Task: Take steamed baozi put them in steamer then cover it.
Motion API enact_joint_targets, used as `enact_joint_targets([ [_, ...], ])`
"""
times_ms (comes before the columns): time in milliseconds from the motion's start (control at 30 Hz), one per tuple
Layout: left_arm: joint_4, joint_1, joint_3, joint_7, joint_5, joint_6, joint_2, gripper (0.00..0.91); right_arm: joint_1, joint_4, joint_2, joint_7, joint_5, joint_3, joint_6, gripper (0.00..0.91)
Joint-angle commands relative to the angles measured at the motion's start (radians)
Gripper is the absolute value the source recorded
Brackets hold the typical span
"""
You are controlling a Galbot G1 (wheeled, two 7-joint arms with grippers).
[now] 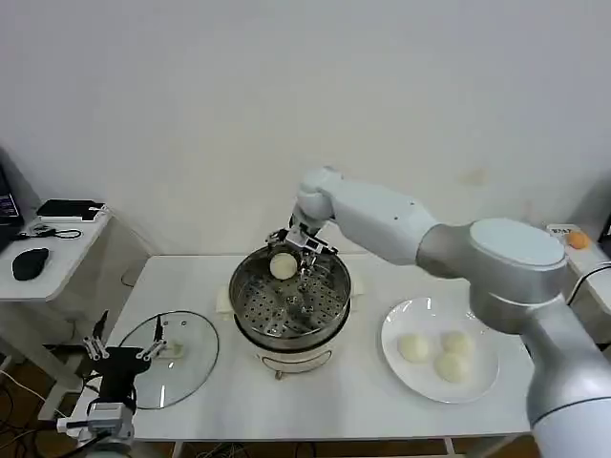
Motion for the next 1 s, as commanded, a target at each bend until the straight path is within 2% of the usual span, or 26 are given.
enact_joint_targets([
  [33, -0.002, -0.001, 0.010, 0.000, 0.002, 0.001, 0.000, 0.907, 0.098, 0.176, -0.123, -0.009, 0.093, -0.035, -0.051, 0.907],
  [167, -0.010, -0.003, 0.020, 0.000, 0.004, 0.002, 0.001, 0.907, 0.154, 0.273, -0.218, -0.001, 0.154, -0.056, -0.091, 0.907],
  [367, -0.015, -0.007, 0.026, 0.000, 0.002, 0.003, 0.016, 0.907, 0.220, 0.433, -0.464, 0.033, 0.310, -0.136, -0.257, 0.907],
  [700, -0.025, -0.031, 0.056, 0.001, 0.004, 0.010, 0.053, 0.907, 0.180, 0.700, -0.895, 0.119, 0.339, -0.211, -0.513, 0.907],
  [867, -0.010, -0.043, 0.063, 0.001, 0.003, 0.008, 0.061, 0.907, 0.141, 0.803, -0.997, 0.116, 0.329, -0.252, -0.577, 0.907],
  [1000, 0.011, -0.060, 0.081, 0.000, 0.008, 0.007, 0.055, 0.907, 0.103, 0.815, -1.024, 0.104, 0.310, -0.273, -0.591, 0.907],
])
